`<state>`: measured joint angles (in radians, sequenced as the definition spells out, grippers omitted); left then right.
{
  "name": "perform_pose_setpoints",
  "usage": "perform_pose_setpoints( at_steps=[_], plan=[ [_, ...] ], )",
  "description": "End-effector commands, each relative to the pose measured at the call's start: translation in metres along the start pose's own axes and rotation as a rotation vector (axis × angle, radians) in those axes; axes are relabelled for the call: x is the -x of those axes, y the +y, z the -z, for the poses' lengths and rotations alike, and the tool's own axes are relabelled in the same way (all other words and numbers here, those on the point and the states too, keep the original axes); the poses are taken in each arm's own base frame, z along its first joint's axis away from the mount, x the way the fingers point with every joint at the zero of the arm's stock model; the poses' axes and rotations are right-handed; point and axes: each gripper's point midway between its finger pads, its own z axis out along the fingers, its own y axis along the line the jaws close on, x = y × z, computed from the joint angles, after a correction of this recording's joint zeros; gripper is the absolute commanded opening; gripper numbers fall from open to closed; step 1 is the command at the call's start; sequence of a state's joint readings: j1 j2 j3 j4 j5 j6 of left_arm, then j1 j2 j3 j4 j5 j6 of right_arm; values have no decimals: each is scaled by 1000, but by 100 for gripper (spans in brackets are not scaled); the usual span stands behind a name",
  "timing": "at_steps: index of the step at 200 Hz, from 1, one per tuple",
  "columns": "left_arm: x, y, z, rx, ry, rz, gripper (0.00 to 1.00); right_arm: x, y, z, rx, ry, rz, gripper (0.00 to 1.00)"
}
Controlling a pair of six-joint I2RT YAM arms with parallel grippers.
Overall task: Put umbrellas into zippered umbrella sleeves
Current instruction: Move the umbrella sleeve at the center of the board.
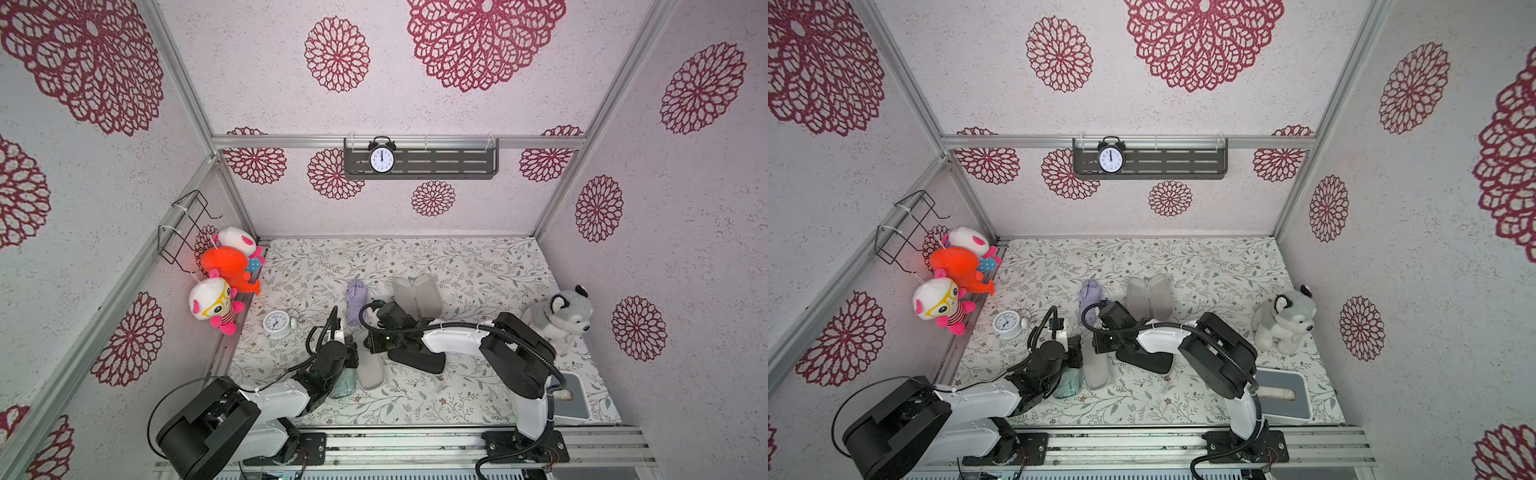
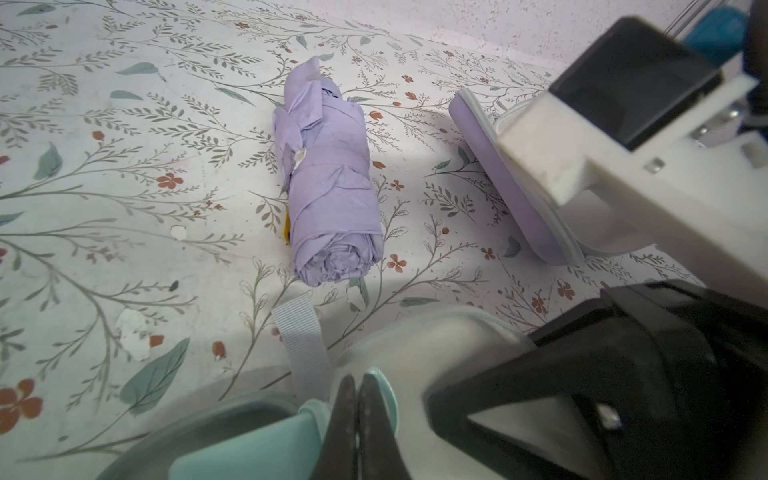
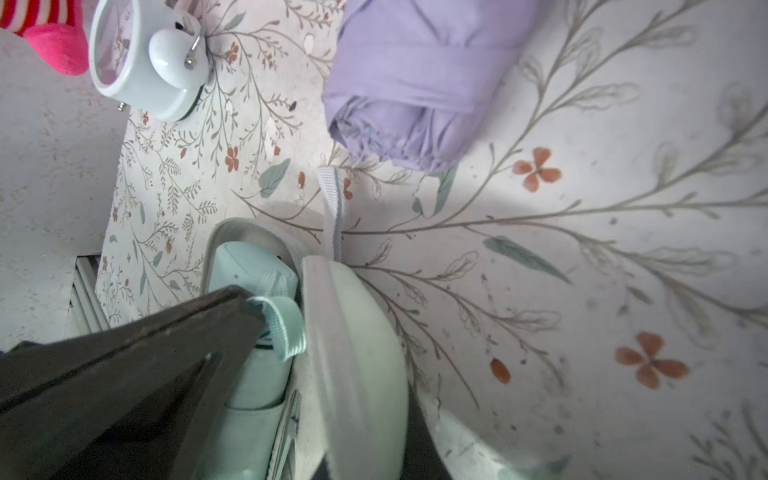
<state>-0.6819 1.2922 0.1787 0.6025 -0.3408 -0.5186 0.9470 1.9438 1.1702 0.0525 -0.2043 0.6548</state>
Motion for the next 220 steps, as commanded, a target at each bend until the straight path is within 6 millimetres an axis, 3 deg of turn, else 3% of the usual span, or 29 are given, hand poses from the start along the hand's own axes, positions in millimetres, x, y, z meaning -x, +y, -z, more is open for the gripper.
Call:
perform_pose_setpoints(
  at_steps=[1, 24, 41, 57, 80, 126, 172, 220],
  plan=[
    [-2, -10, -2, -67, 3, -39, 0, 15, -8, 6, -68, -41, 39, 14],
    [-15, -17, 0, -141, 9, -45, 0, 17, -2, 2, -28, -46, 35, 18],
    [-25, -10, -4, -111, 40, -56, 0, 13, 7, -1, 26, -37, 26, 21],
    [-26, -5, -8, -81, 35, -62, 0, 15, 15, 5, 57, -65, 32, 32],
    [-28, 1, -11, -56, 36, -58, 0, 18, 27, 16, 115, -90, 32, 37],
    [-23, 2, -5, -52, 25, -41, 0, 18, 36, 28, 178, -127, 12, 38],
    [-17, 2, 6, -65, 10, -28, 0, 24, 45, 53, 237, -208, 28, 41],
    [-16, -1, 10, -85, 18, -20, 0, 21, 66, 55, 416, -224, 2, 39]
  ],
)
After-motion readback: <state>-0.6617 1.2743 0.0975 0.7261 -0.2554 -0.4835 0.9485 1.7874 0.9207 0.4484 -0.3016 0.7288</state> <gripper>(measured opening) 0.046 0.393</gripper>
